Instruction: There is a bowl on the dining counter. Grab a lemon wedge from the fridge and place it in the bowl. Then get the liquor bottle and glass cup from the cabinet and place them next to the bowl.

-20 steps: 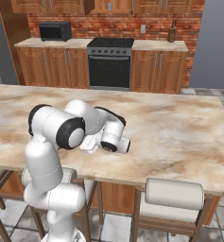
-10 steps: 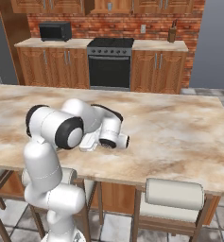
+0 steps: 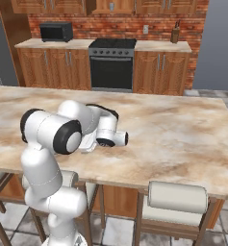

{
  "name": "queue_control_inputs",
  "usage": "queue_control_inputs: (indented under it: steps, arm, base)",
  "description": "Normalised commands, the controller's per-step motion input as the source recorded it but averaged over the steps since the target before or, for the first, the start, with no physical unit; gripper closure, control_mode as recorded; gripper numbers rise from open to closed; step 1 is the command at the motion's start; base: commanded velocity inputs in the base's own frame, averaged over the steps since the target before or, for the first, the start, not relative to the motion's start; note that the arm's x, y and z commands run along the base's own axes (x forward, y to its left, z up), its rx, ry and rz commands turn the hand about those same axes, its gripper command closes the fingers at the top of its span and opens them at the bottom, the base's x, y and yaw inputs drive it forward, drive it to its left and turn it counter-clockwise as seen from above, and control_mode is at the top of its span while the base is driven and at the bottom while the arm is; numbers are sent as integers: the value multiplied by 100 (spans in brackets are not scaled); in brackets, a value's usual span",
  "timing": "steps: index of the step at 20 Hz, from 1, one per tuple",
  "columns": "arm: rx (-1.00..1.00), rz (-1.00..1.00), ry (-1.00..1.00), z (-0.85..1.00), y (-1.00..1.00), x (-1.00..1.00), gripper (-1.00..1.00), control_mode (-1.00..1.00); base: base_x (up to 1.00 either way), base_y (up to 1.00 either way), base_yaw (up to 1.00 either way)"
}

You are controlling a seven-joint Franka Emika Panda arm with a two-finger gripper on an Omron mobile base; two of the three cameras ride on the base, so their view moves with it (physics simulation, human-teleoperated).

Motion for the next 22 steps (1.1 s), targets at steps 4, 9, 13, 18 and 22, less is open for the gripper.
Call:
queue_control_inputs:
  steps: [4,9,13,18,22]
  arm:
    - [0,0,-3,-26,-5,-4,100,-100]
    - [0,0,-5,-28,-1,-4,100,-100]
    - [0,1,-6,-26,0,0,-100,-100]
    - [0,6,-7,-25,-9,0,-100,-100]
    - [0,8,-11,-22,-13,-5,-100,-100]
  base:
    - [0,0,0]
    - [0,0,0]
    - [0,0,0]
    - [0,0,0]
    - [0,0,0]
